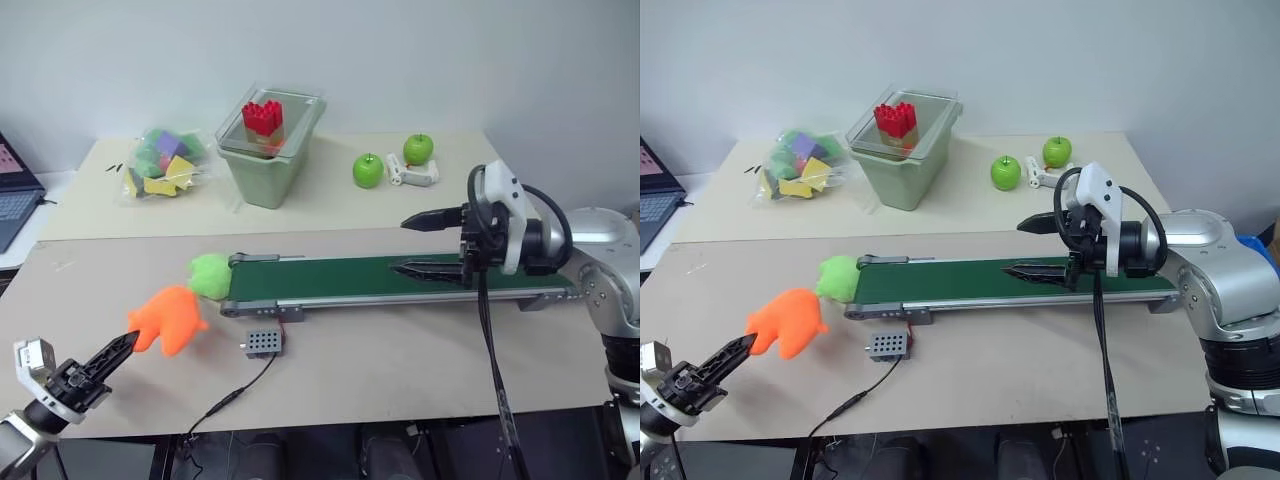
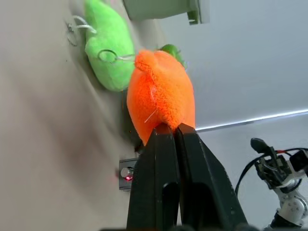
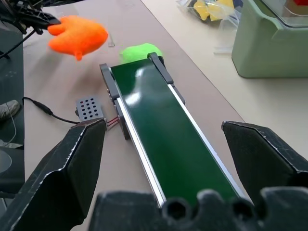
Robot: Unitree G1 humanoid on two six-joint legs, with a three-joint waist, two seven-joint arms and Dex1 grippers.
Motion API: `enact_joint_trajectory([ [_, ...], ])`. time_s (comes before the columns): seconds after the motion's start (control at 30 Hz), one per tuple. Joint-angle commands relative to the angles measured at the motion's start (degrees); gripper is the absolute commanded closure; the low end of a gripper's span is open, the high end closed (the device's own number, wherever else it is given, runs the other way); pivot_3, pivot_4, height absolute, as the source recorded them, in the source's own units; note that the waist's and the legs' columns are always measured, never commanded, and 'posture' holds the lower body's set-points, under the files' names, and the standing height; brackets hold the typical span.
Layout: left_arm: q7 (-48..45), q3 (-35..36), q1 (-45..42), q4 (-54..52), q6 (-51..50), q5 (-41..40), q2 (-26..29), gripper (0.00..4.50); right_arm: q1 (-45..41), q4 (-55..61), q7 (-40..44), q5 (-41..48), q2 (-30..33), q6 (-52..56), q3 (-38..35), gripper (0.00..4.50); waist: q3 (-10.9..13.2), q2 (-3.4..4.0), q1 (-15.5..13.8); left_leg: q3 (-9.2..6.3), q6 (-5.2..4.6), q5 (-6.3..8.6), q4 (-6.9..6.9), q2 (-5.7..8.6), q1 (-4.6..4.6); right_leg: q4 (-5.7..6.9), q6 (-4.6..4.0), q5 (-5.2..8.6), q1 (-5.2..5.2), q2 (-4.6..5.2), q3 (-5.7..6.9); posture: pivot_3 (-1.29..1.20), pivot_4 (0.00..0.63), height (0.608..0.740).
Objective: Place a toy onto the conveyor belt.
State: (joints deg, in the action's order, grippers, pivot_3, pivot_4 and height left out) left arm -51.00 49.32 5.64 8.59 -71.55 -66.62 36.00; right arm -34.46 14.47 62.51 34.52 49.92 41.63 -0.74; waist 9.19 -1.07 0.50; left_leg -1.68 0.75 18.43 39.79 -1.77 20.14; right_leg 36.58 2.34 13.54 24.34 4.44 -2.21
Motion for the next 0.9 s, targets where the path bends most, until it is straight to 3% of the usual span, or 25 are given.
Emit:
enact_joint_trajectory([
  [0.03, 2.3, -0.1, -5.1, -6.7, 1.5, -4.0, 2.0, 4.46, -0.7, 0.5, 0.6, 0.2, 0.0, -1.3, -1.0, 0.00, 0.0, -0.04, -0.2, -0.01, 0.01, 0.00, 0.01, 0.00, 0.02, 0.00, 0.00, 0.00, -0.01, 0.01, 0.01, 0.00, 0.150, 0.740],
  [0.17, 5.5, -3.4, -11.5, -11.2, 4.1, -2.9, 3.9, 4.46, -0.4, 0.4, 0.4, 0.1, -0.1, -1.3, -1.3, 0.00, 0.0, -0.06, 0.2, 0.00, 0.02, -0.01, 0.01, 0.01, 0.02, 0.00, 0.00, -0.01, 0.01, -0.02, -0.03, 0.00, 0.150, 0.740],
  [0.23, 7.0, -8.3, -14.8, -13.7, 7.1, 1.3, 5.8, 4.46, -0.1, 0.4, 0.2, 0.1, -0.1, -1.3, -1.6, 0.00, 0.0, -0.06, 0.3, 0.00, 0.02, -0.01, 0.00, 0.01, 0.03, -0.03, 0.00, 0.00, 0.03, -0.03, -0.04, 0.00, 0.150, 0.740],
  [0.47, 2.9, -34.9, -20.0, -23.6, 27.9, 26.9, 13.5, 4.46, 1.3, 0.4, -0.6, -0.5, -0.9, -2.3, -1.4, 0.00, 0.0, -0.05, 0.5, 0.14, 0.02, -0.01, -0.23, 0.03, 0.08, -0.47, 0.01, -0.01, 0.03, -0.04, -0.12, 0.00, 0.150, 0.740],
  [0.57, 1.1, -40.4, -24.1, -24.7, 34.6, 33.2, 14.2, 4.46, 1.0, 0.2, -1.0, -0.6, -1.5, -2.4, -1.3, 0.00, 0.1, -0.08, 0.3, 0.13, 0.02, -0.01, -0.27, 0.02, 0.18, -0.50, 0.02, -0.02, 0.09, -0.06, -0.09, 0.00, 0.150, 0.740],
  [0.7, 3.0, -48.1, -28.0, -26.6, 46.2, 47.9, 17.2, 4.46, 1.5, 0.4, -1.2, -0.7, -1.5, -2.7, -1.7, 0.00, 0.1, -0.08, 0.4, 0.16, -0.05, 0.03, -0.30, 0.02, 0.24, -0.47, 0.03, -0.02, 0.13, -0.07, -0.11, 0.00, 0.150, 0.740],
  [0.9, 4.9, -53.5, -32.6, -22.0, 67.1, 65.8, 19.9, 4.46, 2.3, 0.7, -1.2, -0.5, -1.3, -2.7, -2.2, 0.00, 0.1, -0.10, 0.2, 0.17, -0.06, 0.04, -0.29, 0.03, 0.23, -0.52, 0.04, -0.02, 0.10, -0.07, -0.10, 0.00, 0.150, 0.740],
])
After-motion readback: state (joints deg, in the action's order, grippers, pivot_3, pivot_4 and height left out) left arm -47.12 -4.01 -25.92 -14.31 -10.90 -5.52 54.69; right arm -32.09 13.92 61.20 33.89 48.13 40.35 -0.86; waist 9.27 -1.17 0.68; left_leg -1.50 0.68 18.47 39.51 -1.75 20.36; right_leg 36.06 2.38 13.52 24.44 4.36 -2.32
